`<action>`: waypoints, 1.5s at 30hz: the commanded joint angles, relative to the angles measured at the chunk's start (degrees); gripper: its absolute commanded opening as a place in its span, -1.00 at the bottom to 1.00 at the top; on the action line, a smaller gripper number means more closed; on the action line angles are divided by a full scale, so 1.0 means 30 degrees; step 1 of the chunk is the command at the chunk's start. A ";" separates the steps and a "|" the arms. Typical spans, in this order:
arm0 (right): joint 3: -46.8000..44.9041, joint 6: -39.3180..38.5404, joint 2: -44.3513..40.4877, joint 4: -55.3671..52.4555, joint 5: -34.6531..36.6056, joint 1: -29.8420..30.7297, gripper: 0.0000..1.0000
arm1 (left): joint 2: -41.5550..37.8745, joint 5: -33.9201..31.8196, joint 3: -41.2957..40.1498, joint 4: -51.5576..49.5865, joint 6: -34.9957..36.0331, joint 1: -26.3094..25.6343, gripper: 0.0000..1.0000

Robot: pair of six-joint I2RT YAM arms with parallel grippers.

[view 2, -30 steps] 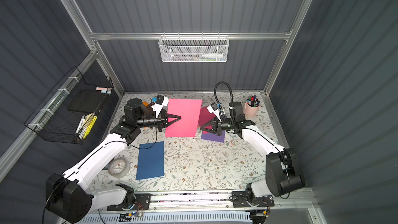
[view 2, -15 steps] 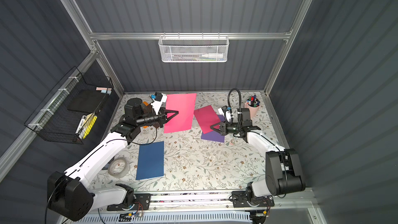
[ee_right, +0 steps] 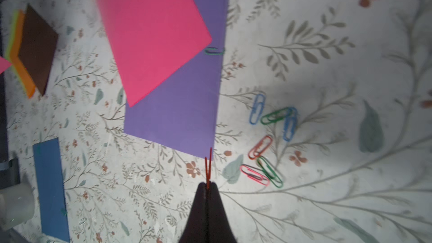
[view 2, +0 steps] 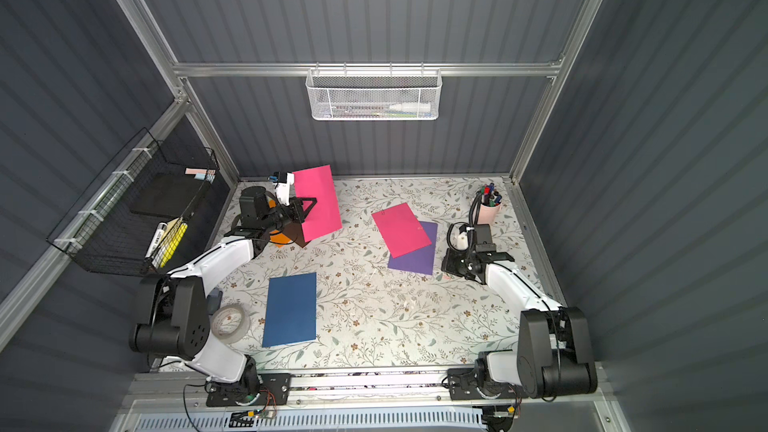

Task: Unclip the paperclips from the documents
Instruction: Place the paper clip at the center of the board, then place the document at the document.

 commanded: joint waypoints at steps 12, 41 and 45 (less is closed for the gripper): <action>0.0574 0.1572 0.1061 -0.2093 0.2859 -0.0747 -0.17 | 0.4283 -0.1520 0.1356 0.0949 -0.0750 0.2537 -1.00; 1.0352 -0.2660 0.9938 -0.1903 0.1776 0.6794 0.29 | 0.1095 -1.0965 0.0645 -0.3236 -0.1941 0.3030 0.98; 1.2326 -0.3255 1.2047 -0.2754 0.1783 0.7237 0.30 | 0.0043 -1.0545 0.0162 -0.3235 -0.1936 0.2961 0.98</action>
